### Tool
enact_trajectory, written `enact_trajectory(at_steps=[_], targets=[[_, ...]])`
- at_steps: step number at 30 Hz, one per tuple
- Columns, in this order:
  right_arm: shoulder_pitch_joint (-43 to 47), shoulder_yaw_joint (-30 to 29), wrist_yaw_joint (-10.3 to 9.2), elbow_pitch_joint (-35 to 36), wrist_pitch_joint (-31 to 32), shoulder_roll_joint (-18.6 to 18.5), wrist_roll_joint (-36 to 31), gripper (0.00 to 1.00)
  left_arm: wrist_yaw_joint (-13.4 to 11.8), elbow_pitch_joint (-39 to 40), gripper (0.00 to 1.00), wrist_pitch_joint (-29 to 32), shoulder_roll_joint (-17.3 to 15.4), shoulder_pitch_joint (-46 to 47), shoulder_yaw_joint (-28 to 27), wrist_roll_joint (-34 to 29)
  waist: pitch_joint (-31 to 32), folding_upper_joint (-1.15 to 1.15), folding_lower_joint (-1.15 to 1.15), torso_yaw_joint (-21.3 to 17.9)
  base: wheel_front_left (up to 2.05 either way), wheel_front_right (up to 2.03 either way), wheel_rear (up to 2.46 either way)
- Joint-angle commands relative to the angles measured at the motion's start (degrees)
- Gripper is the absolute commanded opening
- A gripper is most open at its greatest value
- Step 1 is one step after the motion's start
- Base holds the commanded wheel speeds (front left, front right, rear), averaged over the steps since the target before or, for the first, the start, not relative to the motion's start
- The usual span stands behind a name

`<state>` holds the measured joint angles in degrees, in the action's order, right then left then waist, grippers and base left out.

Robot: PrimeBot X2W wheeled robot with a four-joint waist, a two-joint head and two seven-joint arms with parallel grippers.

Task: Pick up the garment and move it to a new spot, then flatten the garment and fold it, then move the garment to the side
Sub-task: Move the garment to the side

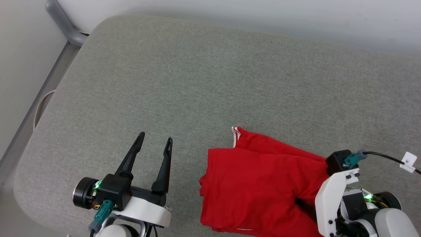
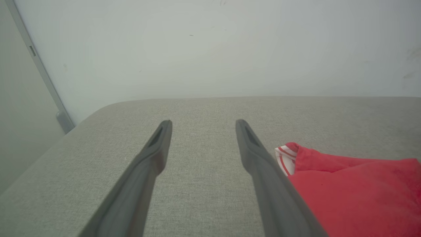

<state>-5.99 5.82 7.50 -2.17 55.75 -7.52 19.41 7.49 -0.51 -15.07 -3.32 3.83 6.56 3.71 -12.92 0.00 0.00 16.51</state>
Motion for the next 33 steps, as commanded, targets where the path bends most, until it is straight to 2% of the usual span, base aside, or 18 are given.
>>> enact_trajectory(at_steps=[1,2,7,13,14,21,25,28,33], targets=[[1.21,2.21,-0.03,-3.02,0.56,0.10,-0.09,0.16,-0.03,-0.16,1.00,-0.12,0.11,0.78,-0.05,0.09,-0.14,0.00,0.00,0.16,0.00,0.00,0.00],[1.20,2.96,-0.03,-3.47,0.27,-0.18,-0.20,0.00,-0.03,-0.28,1.00,-0.12,0.15,0.86,-0.02,-0.05,-0.11,0.00,0.00,0.18,0.00,0.00,0.00],[-0.77,3.42,-0.07,-3.39,-3.13,-1.75,0.49,0.00,-0.03,-0.30,1.00,-0.12,0.28,0.66,-0.33,-0.39,0.88,0.00,0.00,-0.74,0.00,0.00,0.00],[-4.37,7.69,-0.07,0.42,-7.31,-8.68,-0.90,0.00,-0.03,0.11,1.00,-0.12,0.17,0.04,0.70,-0.23,2.35,0.00,0.00,-4.02,0.00,0.00,0.00],[-6.95,12.41,-0.07,3.02,-9.12,-15.40,-2.22,0.00,-0.03,0.60,1.00,-0.12,-0.31,0.19,1.60,-0.48,2.41,0.00,0.00,-6.82,0.00,0.00,0.00],[-13.68,20.04,-0.07,5.13,-12.53,-32.17,-3.10,0.00,-0.03,2.42,1.00,-0.12,-0.69,2.32,5.49,-1.23,-0.18,0.00,0.00,-14.05,0.00,0.00,0.00],[-17.90,25.64,-0.06,3.23,-17.11,-42.09,-3.13,0.00,-0.03,3.47,1.00,-0.12,-1.05,4.42,9.38,-2.16,-2.96,0.00,0.00,-17.97,0.00,0.00,0.00],[-22.23,29.45,-0.07,0.42,-21.29,-48.24,-5.10,0.00,-0.03,3.95,1.00,-0.12,-1.67,6.18,11.85,-2.67,-5.24,0.00,0.00,-20.61,0.00,0.00,0.00],[-27.78,30.87,-0.07,-7.36,-28.44,-50.92,-5.94,0.00,-0.03,4.91,1.00,-0.12,-3.12,9.89,15.32,-3.56,-9.19,0.00,0.00,-24.20,0.00,0.00,0.00]])
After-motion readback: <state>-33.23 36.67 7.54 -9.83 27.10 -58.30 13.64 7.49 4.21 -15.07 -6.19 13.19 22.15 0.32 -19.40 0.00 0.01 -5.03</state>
